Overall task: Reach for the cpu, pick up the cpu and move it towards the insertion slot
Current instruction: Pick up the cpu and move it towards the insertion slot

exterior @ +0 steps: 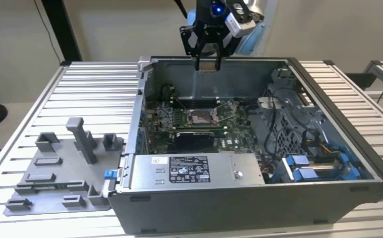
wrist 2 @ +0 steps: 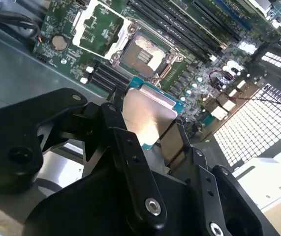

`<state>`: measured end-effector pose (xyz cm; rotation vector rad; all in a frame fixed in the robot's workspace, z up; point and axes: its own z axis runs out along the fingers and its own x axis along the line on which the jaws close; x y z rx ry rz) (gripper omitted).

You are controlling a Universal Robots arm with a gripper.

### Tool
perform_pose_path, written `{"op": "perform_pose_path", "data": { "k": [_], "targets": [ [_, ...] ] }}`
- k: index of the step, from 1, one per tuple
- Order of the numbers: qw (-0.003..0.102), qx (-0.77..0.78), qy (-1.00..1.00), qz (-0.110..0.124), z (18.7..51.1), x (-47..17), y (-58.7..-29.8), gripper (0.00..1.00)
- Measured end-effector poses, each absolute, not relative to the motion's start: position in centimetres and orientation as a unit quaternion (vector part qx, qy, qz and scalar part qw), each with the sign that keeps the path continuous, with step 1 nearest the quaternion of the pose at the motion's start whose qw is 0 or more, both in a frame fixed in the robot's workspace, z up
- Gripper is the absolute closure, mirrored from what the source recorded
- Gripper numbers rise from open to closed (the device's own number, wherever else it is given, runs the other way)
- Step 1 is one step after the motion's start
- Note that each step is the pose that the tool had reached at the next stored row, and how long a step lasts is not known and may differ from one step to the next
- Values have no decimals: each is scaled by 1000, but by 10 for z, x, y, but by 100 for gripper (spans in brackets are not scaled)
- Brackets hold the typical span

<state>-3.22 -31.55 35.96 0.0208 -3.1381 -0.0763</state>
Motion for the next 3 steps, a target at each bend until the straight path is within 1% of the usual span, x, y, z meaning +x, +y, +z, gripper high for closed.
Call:
{"op": "perform_pose_path", "data": {
  "k": [3],
  "targets": [
    [1,7,-1000,-24,360,-32,-315,100]
  ]
}}
